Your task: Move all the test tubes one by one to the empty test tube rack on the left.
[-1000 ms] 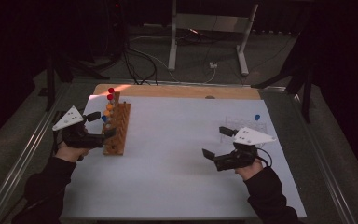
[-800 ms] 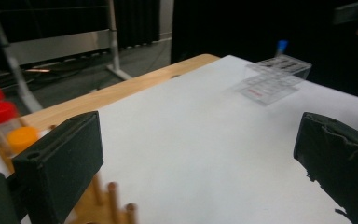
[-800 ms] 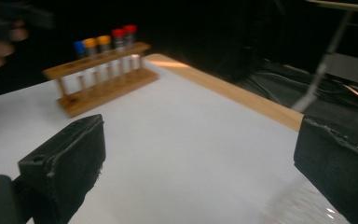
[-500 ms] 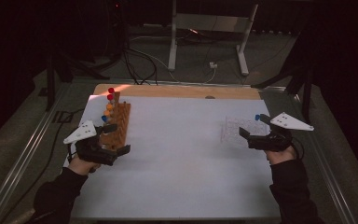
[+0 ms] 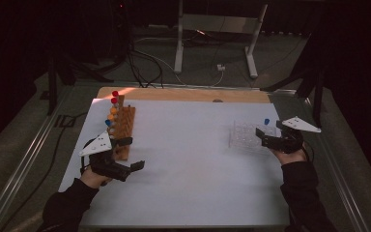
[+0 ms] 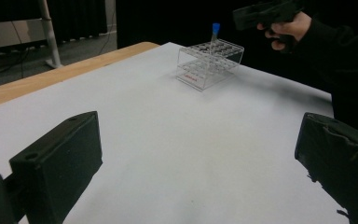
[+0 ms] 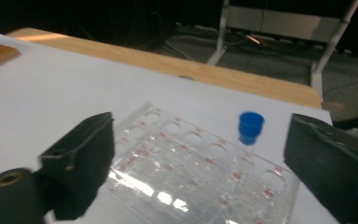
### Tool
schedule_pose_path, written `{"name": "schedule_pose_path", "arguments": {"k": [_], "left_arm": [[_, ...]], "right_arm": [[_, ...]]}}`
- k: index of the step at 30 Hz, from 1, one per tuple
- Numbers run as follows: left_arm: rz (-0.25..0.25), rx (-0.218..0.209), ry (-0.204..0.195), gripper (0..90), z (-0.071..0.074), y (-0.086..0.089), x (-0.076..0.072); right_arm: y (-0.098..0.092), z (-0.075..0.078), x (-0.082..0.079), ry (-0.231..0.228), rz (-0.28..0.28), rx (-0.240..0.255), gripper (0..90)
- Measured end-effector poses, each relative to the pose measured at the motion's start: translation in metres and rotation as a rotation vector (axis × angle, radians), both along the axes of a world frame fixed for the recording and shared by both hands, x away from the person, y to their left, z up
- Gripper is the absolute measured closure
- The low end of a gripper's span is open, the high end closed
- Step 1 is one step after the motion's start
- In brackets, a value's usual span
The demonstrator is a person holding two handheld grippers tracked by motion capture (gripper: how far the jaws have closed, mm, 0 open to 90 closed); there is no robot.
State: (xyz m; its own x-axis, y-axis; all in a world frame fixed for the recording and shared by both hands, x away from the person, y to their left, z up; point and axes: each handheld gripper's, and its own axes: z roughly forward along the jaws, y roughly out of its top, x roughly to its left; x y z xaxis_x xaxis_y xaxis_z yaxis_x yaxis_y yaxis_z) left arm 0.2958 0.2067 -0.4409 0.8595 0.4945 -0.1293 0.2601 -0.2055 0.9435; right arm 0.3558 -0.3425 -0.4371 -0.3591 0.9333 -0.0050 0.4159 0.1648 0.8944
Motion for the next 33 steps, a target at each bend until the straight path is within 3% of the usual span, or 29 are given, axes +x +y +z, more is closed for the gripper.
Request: {"name": "schedule_pose_path", "arguments": {"k": [5,13,27,33], "left_arm": [[-0.008,0.004,0.005,1.6,-0.002,-0.001,0.0],[-0.01,0.011,0.006,1.6,-0.003,-0.002,0.0],[-0.019,0.009,0.015,1.7,-0.003,-0.002,0.0],[-0.017,0.0,0.014,1.7,-0.002,-0.001,0.0]], "right_arm": [[-0.004,-0.009,0.01,0.031,-0.042,-0.029,20.0],[-0.01,-0.019,0.021,0.057,-0.091,-0.046,48.4],[-0.003,-0.029,0.034,0.1,-0.116,-0.098,73.9],[-0.006,-0.02,0.031,0.064,-0.126,-0.077,77.1]]}}
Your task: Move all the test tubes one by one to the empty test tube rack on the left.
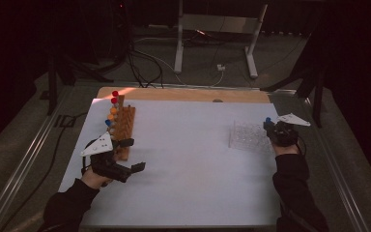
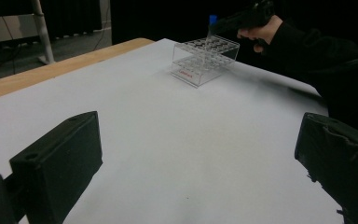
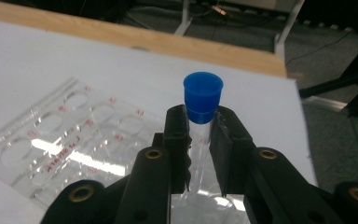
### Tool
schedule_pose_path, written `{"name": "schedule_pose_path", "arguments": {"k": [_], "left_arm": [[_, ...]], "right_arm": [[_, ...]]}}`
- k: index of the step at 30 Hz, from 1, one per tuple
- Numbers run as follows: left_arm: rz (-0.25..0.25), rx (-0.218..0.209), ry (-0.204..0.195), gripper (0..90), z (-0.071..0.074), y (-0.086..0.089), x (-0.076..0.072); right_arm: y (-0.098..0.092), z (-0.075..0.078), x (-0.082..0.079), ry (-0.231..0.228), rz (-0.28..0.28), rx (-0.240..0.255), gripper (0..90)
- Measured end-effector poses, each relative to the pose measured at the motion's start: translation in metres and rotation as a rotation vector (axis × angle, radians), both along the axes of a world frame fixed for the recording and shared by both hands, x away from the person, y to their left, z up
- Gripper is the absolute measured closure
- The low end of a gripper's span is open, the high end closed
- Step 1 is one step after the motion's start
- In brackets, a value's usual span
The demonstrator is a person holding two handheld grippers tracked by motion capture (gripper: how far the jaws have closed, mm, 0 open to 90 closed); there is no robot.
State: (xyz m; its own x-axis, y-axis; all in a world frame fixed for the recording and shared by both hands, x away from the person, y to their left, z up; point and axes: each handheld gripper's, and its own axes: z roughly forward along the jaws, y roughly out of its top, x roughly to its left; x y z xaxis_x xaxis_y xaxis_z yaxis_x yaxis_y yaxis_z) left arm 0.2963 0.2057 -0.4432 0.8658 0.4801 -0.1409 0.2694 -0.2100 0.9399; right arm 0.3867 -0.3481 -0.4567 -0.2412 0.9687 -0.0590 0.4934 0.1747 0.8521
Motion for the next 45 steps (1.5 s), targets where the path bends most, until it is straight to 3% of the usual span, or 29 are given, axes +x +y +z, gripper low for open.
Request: {"name": "schedule_pose_path", "arguments": {"k": [9,15,25,35,38,45], "left_arm": [[-0.015,-0.004,-0.01,1.6,0.01,-0.003,-0.001],[-0.031,-0.004,-0.011,1.7,0.017,-0.01,-0.001],[-0.057,0.013,-0.021,2.0,0.027,-0.029,-0.001],[-0.128,0.011,-0.042,4.1,0.032,-0.063,0.003],[-0.154,0.015,-0.061,8.1,0.033,-0.075,0.003],[-0.188,0.039,-0.098,30.6,0.032,-0.101,0.005]], "right_arm": [[0.005,0.05,-0.014,-0.121,0.051,-0.001,77.2],[0.033,0.067,-0.03,-0.155,0.176,-0.008,77.2],[0.102,0.052,-0.059,-0.101,0.447,0.0,77.3],[0.167,0.037,-0.09,-0.037,0.698,0.03,77.3],[0.181,0.036,-0.097,-0.025,0.754,0.037,77.3],[0.2,0.034,-0.103,-0.014,0.813,0.038,77.3]]}}
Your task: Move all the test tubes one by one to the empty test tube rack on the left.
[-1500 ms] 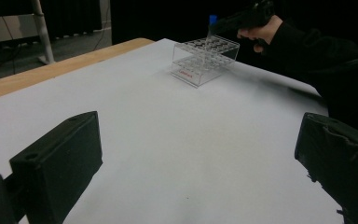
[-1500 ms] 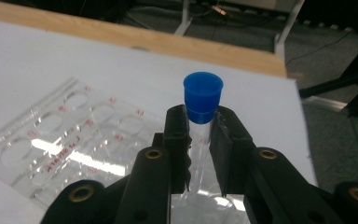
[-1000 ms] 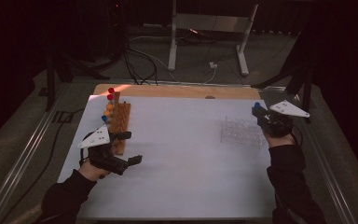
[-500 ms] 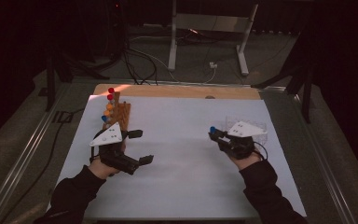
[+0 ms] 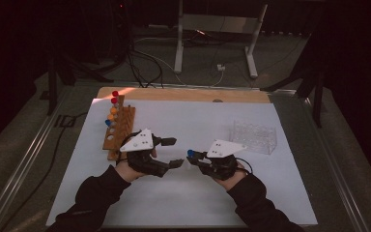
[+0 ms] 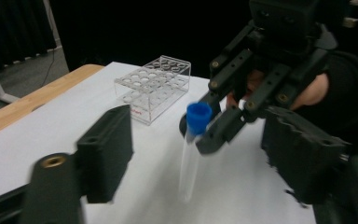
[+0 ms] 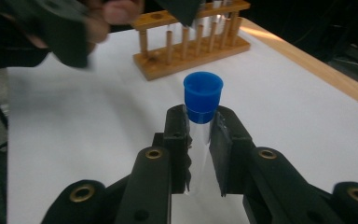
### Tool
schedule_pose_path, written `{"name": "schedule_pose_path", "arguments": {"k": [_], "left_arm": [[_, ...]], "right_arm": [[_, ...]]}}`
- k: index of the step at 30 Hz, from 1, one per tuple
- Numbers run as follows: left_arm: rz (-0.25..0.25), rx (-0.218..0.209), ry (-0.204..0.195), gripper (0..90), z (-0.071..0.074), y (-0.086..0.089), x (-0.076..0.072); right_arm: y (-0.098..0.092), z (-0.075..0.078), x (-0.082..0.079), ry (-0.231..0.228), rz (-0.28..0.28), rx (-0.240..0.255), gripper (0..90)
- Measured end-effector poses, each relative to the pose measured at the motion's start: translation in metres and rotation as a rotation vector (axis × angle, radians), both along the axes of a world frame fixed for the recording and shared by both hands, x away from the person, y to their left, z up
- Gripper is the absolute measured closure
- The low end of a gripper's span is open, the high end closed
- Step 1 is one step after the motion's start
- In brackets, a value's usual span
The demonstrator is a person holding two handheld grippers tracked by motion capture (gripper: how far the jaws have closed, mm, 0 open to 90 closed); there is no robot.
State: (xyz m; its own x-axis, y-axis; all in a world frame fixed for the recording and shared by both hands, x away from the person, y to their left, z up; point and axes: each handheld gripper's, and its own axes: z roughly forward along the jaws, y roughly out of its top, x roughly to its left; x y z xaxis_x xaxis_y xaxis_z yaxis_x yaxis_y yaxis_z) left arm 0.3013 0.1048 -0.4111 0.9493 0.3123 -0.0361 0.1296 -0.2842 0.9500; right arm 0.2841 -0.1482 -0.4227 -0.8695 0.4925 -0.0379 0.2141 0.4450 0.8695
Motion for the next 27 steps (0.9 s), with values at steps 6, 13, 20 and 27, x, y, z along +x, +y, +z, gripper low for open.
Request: {"name": "schedule_pose_path", "arguments": {"k": [6,13,20,27], "left_arm": [[0.001,0.016,-0.02,50.8,-0.004,-0.01,0.001],[0.001,0.033,-0.031,65.2,-0.007,-0.02,0.003],[0.015,0.05,-0.052,75.9,-0.008,-0.023,0.004],[0.026,0.049,-0.056,77.3,-0.001,-0.015,0.007]], "right_arm": [[0.003,-0.002,0.0,0.009,0.009,-0.003,77.3],[0.003,-0.002,0.001,0.008,0.01,-0.007,77.3],[0.005,-0.001,0.003,0.008,-0.004,-0.009,77.3],[0.005,0.0,0.005,0.019,-0.031,0.02,58.9]]}}
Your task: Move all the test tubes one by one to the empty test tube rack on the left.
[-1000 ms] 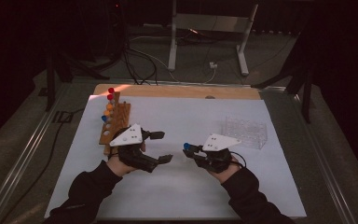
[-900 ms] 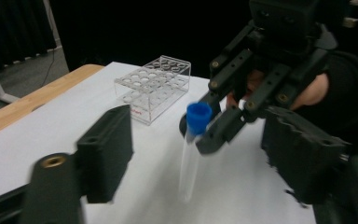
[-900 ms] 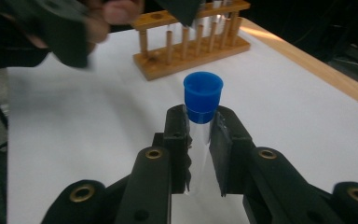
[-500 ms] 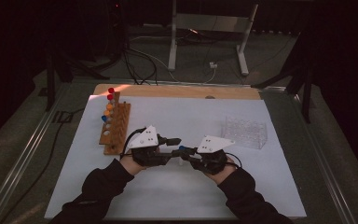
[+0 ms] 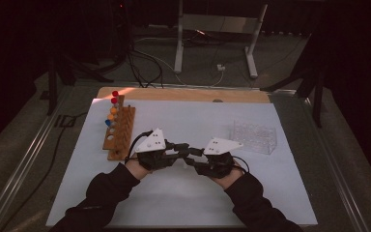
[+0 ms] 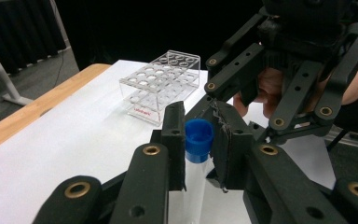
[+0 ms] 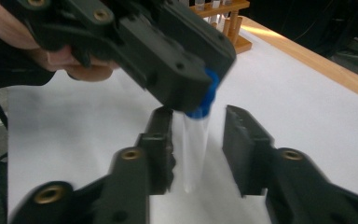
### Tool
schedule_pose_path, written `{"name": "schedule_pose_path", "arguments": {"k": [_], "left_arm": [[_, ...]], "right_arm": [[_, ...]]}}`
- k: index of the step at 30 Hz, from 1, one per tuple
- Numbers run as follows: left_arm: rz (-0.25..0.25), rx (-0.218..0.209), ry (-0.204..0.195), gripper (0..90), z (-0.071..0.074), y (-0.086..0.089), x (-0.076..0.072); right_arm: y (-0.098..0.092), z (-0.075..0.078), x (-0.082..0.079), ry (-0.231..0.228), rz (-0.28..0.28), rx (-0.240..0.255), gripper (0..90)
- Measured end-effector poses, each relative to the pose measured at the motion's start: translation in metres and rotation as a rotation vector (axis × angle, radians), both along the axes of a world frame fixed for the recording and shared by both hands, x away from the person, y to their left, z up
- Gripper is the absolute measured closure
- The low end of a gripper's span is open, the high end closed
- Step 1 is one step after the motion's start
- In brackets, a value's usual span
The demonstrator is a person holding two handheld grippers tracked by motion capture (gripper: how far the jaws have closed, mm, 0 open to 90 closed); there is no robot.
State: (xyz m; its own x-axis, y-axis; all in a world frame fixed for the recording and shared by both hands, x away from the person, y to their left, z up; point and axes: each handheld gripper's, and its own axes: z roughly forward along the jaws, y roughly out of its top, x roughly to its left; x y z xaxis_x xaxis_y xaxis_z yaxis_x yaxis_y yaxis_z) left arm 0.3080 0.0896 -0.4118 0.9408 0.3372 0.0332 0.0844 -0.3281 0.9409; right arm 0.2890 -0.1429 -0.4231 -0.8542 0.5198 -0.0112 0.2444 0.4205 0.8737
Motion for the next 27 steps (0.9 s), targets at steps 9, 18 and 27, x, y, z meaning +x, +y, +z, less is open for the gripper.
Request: {"name": "schedule_pose_path", "arguments": {"k": [9,18,27], "left_arm": [[0.081,-0.008,-0.009,77.4,0.021,0.036,0.01],[0.21,-0.025,-0.019,77.4,0.037,0.084,0.022],[0.31,-0.043,-0.043,77.4,0.053,0.125,0.023]], "right_arm": [[-0.016,0.001,-0.005,-0.03,-0.045,0.071,23.8],[-0.044,-0.006,-0.009,-0.039,-0.101,0.035,2.2],[-0.069,-0.015,-0.013,-0.036,-0.142,0.041,1.7]]}}
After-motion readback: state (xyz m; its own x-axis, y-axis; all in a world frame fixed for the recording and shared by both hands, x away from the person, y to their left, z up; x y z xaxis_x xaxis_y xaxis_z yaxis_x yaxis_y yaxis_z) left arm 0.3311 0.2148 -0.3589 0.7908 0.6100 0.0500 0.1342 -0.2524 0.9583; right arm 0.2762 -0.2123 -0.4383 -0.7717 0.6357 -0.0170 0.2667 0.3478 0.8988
